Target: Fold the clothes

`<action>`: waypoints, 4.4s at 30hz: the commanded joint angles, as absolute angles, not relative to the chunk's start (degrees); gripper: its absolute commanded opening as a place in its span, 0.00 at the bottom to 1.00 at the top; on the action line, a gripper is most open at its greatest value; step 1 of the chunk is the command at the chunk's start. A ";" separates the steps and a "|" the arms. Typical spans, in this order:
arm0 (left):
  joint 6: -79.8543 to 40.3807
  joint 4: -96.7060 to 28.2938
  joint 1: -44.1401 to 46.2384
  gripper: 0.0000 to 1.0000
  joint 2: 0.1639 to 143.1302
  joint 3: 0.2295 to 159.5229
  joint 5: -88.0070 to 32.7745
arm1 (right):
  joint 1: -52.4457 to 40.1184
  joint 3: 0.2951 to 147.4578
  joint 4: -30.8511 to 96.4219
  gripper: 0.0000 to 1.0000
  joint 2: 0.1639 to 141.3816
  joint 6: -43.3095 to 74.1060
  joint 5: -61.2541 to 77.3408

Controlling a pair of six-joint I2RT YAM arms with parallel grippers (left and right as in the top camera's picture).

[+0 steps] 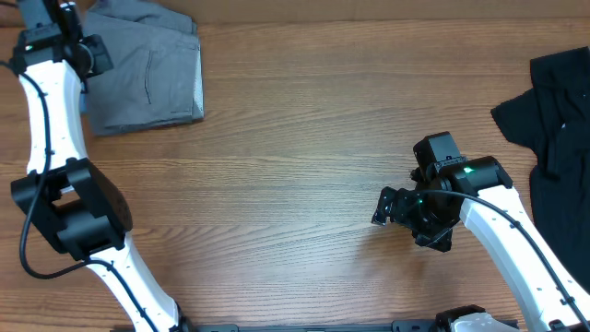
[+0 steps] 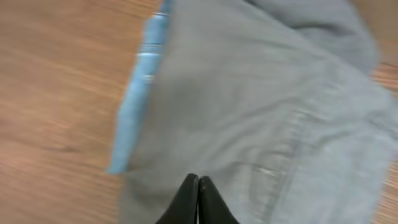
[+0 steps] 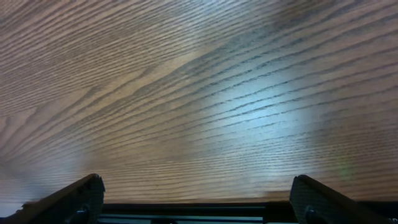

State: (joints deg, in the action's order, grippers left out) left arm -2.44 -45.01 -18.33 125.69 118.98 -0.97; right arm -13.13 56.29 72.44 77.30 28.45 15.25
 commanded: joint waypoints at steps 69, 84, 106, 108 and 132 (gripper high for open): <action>-6.44 -69.41 -10.46 1.00 25.08 60.90 -26.41 | -14.46 55.37 65.63 1.00 20.69 36.05 0.16; -6.44 -69.84 -10.46 1.00 25.10 52.58 -26.41 | -14.46 55.37 70.22 1.00 20.69 36.05 -2.09; -6.44 -69.87 -10.46 1.00 25.10 52.58 -26.41 | -2.94 27.42 30.17 1.00 15.18 17.72 10.37; -6.44 -69.87 -10.46 1.00 25.10 52.58 -26.41 | -2.39 22.96 23.79 1.00 14.70 17.74 11.14; -6.44 -69.87 -10.46 1.00 25.10 52.58 -26.41 | 1.67 0.45 3.38 1.00 0.14 0.40 13.58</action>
